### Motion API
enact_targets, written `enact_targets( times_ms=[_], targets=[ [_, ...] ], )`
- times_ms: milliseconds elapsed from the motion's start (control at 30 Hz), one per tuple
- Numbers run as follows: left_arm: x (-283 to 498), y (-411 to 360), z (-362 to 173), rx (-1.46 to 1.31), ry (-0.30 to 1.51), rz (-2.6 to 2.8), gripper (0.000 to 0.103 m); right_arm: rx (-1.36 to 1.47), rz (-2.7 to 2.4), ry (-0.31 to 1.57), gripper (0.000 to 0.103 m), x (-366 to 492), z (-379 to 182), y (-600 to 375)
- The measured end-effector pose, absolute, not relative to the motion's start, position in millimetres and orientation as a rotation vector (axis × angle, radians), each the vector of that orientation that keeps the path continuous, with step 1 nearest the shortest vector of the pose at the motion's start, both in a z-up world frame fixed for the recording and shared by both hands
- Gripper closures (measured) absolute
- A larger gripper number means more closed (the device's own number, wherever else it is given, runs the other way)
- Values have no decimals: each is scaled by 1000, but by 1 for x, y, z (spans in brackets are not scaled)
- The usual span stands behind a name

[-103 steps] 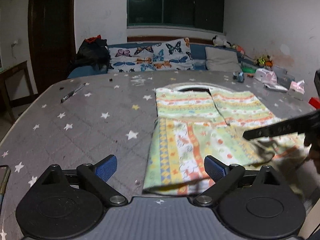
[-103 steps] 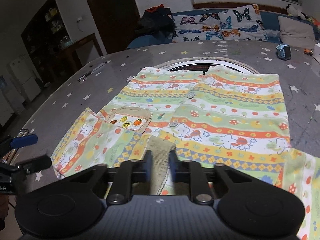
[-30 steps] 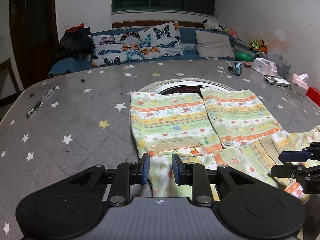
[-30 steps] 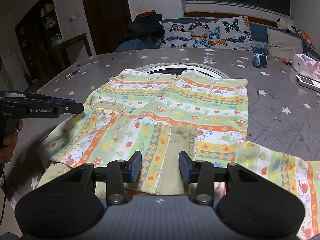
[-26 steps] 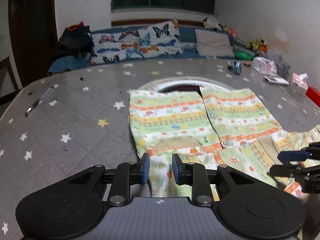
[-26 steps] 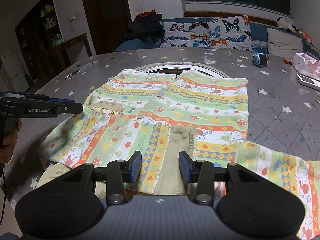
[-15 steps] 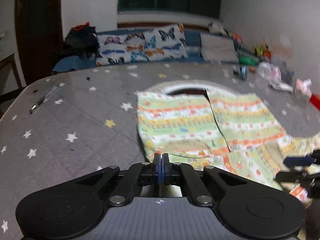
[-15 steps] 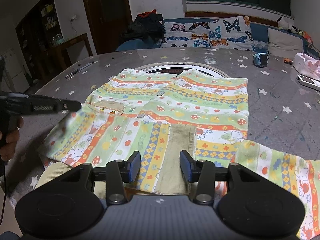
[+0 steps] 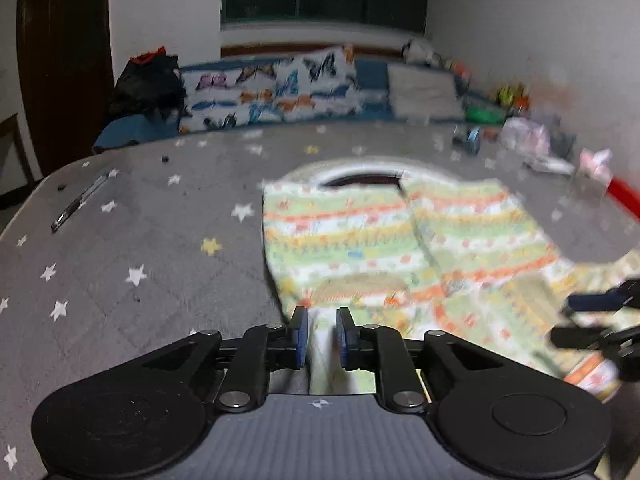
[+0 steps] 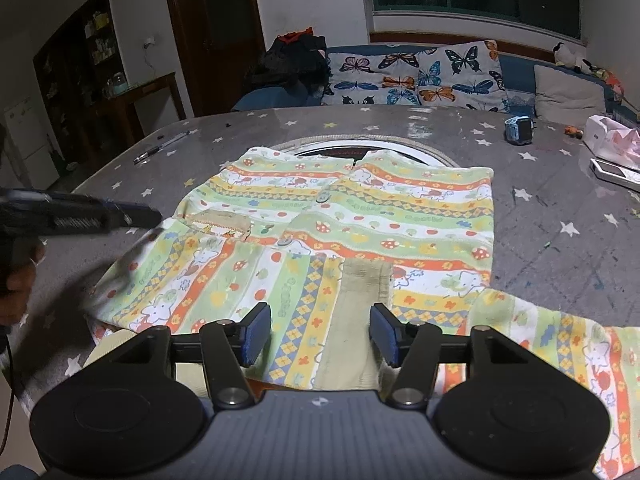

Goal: Fold clothes

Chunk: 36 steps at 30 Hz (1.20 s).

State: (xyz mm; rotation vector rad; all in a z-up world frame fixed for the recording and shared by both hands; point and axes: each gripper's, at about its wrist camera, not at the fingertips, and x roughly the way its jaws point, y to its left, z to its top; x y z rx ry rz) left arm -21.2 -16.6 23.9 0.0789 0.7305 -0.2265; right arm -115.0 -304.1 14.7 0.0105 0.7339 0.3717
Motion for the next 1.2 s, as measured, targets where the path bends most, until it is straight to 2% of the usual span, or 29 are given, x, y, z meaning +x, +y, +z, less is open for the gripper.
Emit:
enact_targets(
  times_ms=[33, 133, 267, 667, 700, 767, 833, 900, 1033, 1200],
  targets=[
    [-20, -17, 21, 84, 733, -228, 87, 11, 371, 732, 46, -116, 15, -305],
    [-21, -18, 14, 95, 728, -229, 99, 10, 368, 727, 43, -118, 17, -306],
    [-29, -4, 23, 23, 692, -184, 103, 14, 365, 727, 42, -119, 17, -308],
    [-25, 3, 15, 19, 726, -144, 102, 11, 332, 731, 42, -125, 11, -321],
    [-26, 2, 15, 26, 727, -143, 98, 15, 320, 727, 42, -127, 12, -325],
    [-27, 1, 18, 34, 727, -137, 97, 32, 287, 724, 42, -132, 13, -335],
    [-31, 0, 22, 28, 722, -137, 87, 54, 234, 721, 42, -138, 13, -351],
    [-35, -2, 28, 28, 708, -138, 59, 62, 171, 712, 43, -144, 14, -367],
    [-46, -16, 38, 63, 671, -176, 46, 69, 14, 691, 43, -153, 14, -404],
    [-57, -33, 44, 68, 652, -236, 22, 77, -187, 664, 43, -162, 12, -455]
  ],
)
